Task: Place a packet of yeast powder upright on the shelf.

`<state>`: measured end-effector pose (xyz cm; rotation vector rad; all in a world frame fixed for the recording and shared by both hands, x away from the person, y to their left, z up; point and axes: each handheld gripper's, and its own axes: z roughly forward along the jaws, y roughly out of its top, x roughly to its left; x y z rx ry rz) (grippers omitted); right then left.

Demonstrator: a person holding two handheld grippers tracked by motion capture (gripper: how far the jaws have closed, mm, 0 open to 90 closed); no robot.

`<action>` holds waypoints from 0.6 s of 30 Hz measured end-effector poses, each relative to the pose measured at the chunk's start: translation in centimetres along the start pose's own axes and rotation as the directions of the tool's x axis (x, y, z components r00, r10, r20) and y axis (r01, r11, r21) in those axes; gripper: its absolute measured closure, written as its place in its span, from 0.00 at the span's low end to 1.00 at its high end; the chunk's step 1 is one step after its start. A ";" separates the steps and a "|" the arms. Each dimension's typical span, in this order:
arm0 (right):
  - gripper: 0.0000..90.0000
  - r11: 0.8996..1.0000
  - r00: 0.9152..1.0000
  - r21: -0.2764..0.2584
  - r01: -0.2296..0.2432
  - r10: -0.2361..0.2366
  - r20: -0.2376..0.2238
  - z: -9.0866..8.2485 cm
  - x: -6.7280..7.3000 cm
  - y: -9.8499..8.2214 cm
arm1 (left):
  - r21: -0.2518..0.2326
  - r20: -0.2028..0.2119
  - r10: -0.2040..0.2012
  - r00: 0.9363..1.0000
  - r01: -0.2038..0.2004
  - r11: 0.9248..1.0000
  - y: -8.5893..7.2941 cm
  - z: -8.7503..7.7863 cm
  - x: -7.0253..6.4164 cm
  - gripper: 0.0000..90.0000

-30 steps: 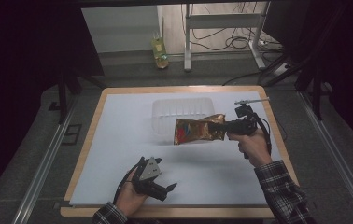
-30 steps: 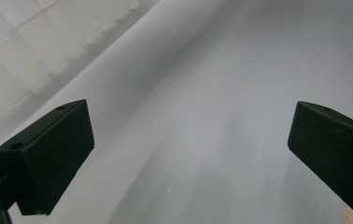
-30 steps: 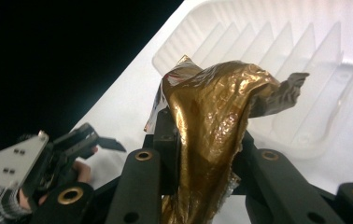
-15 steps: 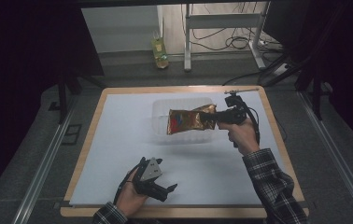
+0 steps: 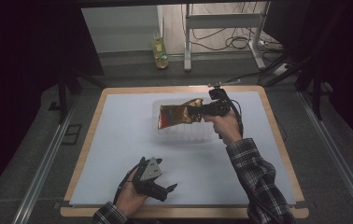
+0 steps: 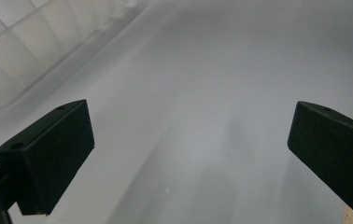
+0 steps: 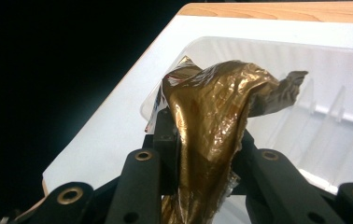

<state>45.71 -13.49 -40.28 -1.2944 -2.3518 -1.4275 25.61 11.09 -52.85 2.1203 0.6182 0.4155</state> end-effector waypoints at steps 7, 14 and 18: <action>0.80 1.000 1.000 0.023 -0.010 0.009 0.025 1.9 -0.1 0.8 | 0.001 0.001 0.001 1.000 -0.001 1.000 0.0 0.0 0.0 0.00; 0.79 0.999 1.000 0.031 -0.024 0.023 0.020 3.4 0.0 1.4 | 0.000 0.002 0.000 1.000 0.000 1.000 0.0 0.0 0.0 0.00; 0.77 0.999 0.999 0.030 -0.032 0.032 0.010 4.1 0.1 1.7 | 0.000 0.004 0.001 1.000 -0.001 1.000 0.0 0.0 0.0 0.00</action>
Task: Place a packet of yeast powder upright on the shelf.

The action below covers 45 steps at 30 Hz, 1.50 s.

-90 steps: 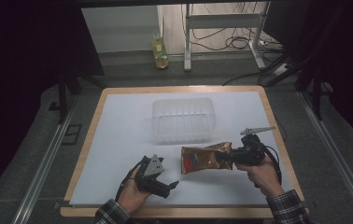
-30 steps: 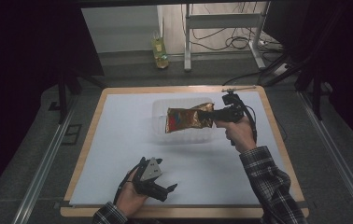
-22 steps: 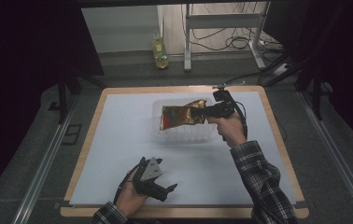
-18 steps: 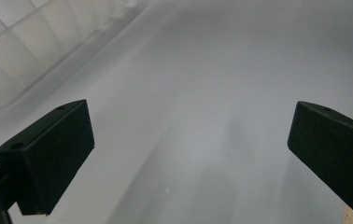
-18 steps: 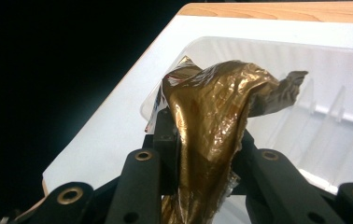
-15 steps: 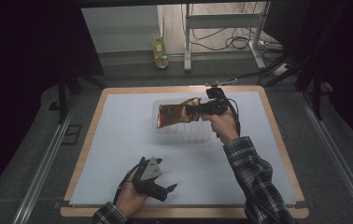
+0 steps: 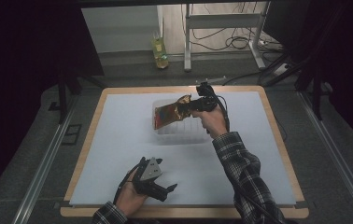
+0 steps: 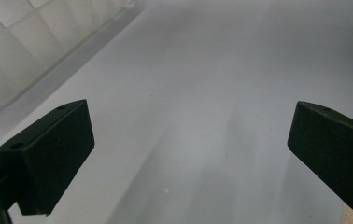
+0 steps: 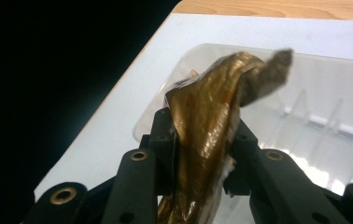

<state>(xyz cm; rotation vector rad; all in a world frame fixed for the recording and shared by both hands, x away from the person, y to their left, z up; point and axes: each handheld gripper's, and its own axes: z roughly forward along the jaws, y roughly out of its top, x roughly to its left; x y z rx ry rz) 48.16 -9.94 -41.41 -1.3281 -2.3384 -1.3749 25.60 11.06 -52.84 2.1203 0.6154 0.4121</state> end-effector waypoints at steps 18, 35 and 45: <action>0.47 1.000 0.999 -0.015 0.012 -0.013 -0.038 2.0 0.9 0.7 | 0.004 0.004 0.005 1.000 -0.005 1.000 0.0 0.0 0.0 0.01; 0.72 1.000 0.999 -0.019 0.005 -0.006 -0.053 2.0 2.1 1.1 | 0.011 0.007 0.015 1.000 -0.015 1.000 0.0 0.2 -0.2 0.01; 0.77 1.000 1.000 -0.019 0.002 -0.002 -0.005 5.0 2.4 1.2 | 0.010 0.010 0.019 1.000 -0.019 1.000 0.0 0.2 -0.2 0.01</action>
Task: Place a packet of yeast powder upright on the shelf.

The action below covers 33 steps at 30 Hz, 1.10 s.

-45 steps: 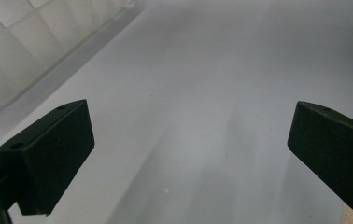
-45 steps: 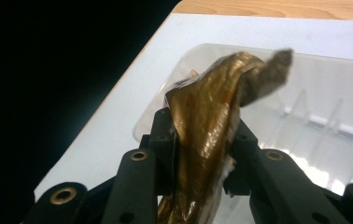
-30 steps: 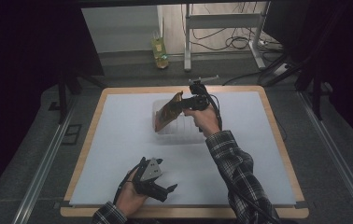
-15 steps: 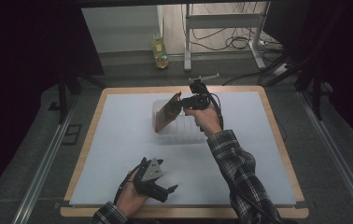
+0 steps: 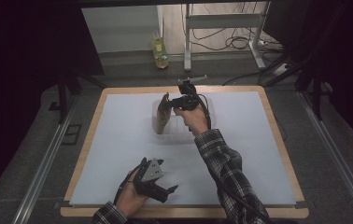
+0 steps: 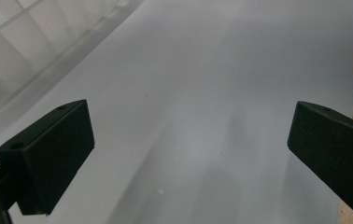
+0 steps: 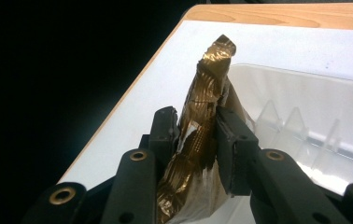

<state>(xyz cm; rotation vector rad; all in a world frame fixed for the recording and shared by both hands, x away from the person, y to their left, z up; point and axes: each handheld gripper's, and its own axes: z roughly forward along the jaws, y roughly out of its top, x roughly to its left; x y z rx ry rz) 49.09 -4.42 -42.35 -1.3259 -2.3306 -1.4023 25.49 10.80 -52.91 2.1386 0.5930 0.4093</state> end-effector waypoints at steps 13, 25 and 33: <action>0.57 0.998 0.998 0.008 0.065 -0.065 0.021 -0.7 0.0 -0.1 | 0.005 0.004 0.003 1.000 -0.003 1.000 0.0 0.2 -0.1 0.01; 0.38 0.987 0.988 0.030 0.157 -0.157 0.003 -1.5 0.8 -0.6 | 0.009 0.006 0.004 1.000 -0.004 1.000 -0.1 0.3 -0.1 0.01; 0.28 0.977 0.978 0.034 0.211 -0.211 0.000 -2.0 0.9 -0.8 | 0.014 0.009 0.007 1.000 -0.007 1.000 -0.1 0.3 -0.1 0.01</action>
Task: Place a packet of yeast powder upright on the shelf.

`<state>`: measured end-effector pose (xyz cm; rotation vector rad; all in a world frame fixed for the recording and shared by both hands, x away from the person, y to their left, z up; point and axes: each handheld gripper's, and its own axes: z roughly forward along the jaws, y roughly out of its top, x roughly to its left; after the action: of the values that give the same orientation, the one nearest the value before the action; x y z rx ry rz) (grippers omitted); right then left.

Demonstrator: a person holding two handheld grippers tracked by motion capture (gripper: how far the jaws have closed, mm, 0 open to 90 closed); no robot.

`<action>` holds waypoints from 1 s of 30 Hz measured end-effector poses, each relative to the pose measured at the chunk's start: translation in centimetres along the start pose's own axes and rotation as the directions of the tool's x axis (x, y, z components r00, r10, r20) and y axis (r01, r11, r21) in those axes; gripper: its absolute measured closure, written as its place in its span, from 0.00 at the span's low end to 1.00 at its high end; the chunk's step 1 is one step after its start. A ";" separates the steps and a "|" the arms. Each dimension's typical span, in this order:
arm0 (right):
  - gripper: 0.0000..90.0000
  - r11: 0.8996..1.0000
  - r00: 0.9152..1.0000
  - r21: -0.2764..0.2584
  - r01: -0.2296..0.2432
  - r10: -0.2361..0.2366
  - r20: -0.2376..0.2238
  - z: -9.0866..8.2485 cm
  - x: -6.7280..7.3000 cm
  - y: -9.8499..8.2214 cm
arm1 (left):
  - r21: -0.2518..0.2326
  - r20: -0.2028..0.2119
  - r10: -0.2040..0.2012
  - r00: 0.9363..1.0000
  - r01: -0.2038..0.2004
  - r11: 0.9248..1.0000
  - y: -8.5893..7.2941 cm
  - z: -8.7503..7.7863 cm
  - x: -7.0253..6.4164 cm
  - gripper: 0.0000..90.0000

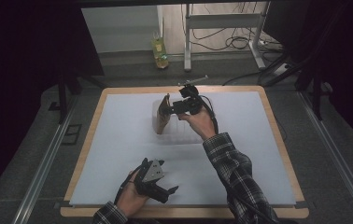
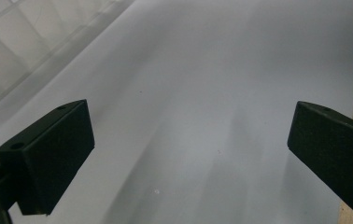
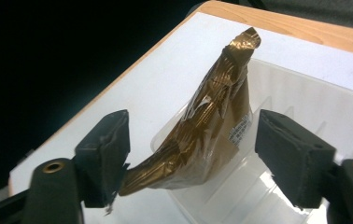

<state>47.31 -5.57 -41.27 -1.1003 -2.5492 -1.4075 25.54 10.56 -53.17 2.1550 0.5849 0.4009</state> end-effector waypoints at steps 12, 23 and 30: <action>0.15 0.994 0.993 0.012 0.112 -0.112 0.043 -0.7 0.3 -0.7 | 0.005 0.004 0.006 1.000 -0.006 1.000 0.0 0.1 -0.1 0.01; 0.09 0.983 0.982 0.000 0.185 -0.185 0.042 -1.5 0.5 -1.6 | 0.007 0.005 0.007 1.000 -0.007 1.000 0.0 0.1 -0.1 0.01; 0.05 0.978 0.977 -0.001 0.209 -0.209 0.040 -1.9 0.8 -2.4 | 0.011 0.003 0.007 1.000 -0.007 1.000 0.0 0.2 -0.1 0.01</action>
<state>44.71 -7.35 -41.65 -0.8907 -2.7605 -1.4490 25.51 10.40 -53.31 2.1683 0.5799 0.3989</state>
